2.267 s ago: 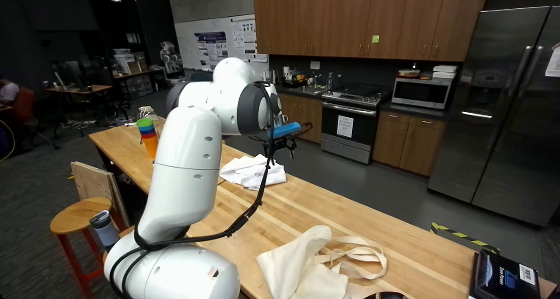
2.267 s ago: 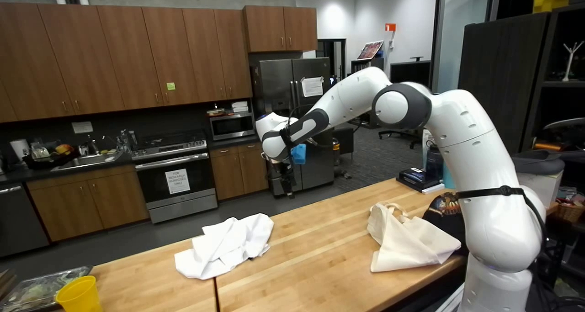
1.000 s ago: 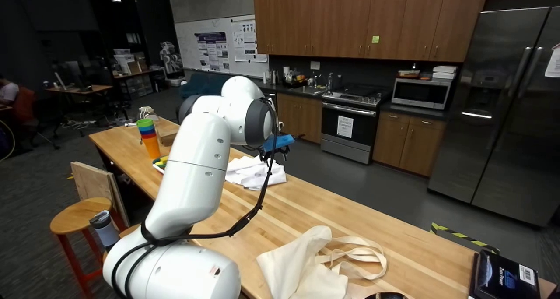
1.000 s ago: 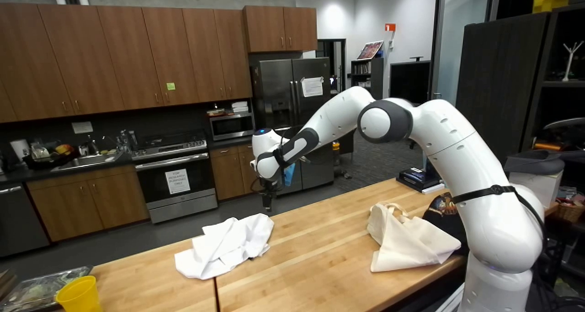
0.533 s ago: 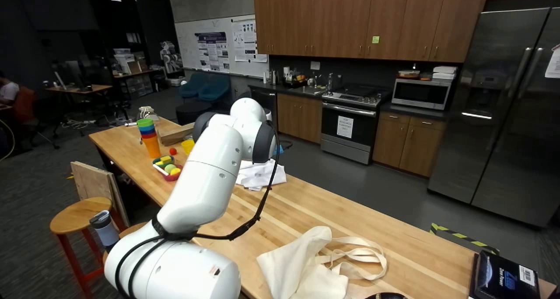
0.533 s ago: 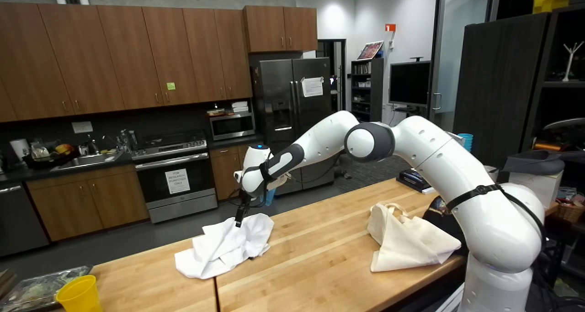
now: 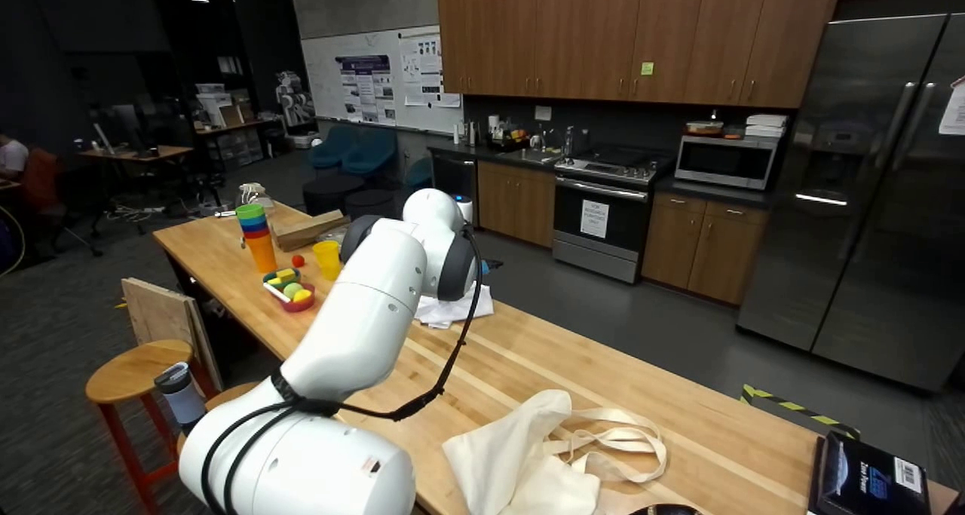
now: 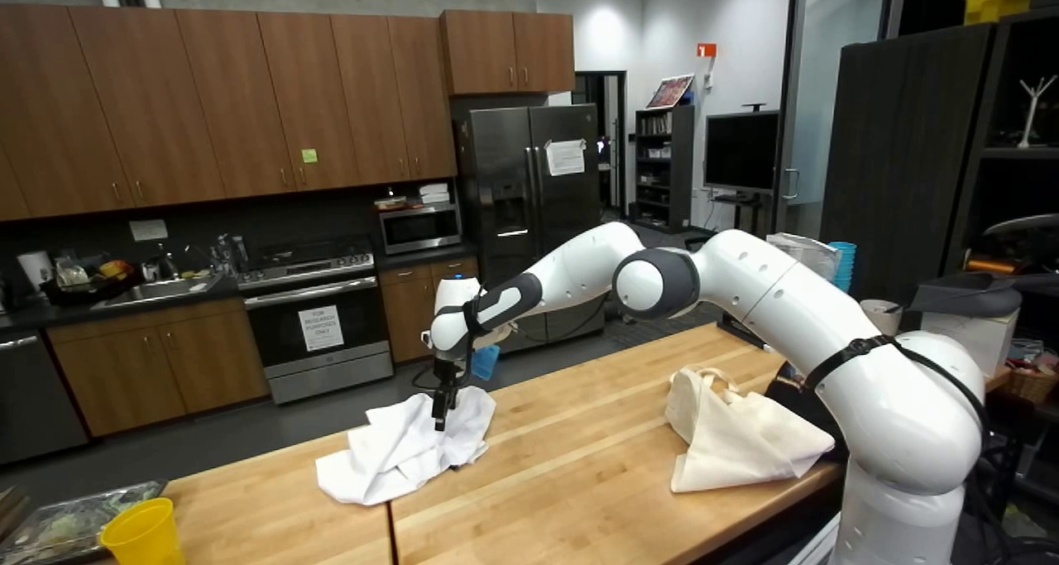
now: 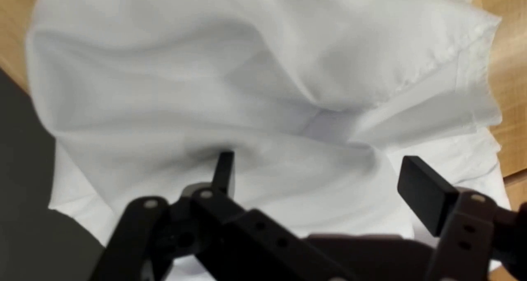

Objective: Move the bag and the white towel to the right

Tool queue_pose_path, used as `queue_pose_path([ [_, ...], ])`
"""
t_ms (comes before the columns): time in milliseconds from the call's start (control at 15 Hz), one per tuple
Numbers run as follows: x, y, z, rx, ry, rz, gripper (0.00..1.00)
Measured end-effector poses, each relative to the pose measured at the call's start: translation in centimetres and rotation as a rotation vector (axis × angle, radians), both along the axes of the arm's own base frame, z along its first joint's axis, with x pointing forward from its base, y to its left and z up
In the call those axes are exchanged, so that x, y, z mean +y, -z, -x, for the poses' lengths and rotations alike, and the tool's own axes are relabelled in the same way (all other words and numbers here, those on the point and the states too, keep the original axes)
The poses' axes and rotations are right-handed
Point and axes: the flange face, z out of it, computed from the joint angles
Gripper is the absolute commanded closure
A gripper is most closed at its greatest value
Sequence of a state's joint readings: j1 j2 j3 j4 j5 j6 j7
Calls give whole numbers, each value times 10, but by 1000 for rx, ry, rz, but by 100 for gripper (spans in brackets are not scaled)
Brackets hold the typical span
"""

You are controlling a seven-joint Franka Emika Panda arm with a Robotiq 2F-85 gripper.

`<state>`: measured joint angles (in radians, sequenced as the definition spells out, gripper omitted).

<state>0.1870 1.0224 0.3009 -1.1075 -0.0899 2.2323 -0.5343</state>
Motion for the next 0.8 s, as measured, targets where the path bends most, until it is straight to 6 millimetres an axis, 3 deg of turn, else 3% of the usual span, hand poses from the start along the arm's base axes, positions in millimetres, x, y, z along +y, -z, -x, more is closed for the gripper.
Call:
queue_pose_path([
  [667, -20, 8, -2, 103, -3, 73, 99],
  [733, -21, 8, -2, 103, -2, 73, 100],
  [800, -22, 8, -3, 103, -1, 74, 66],
])
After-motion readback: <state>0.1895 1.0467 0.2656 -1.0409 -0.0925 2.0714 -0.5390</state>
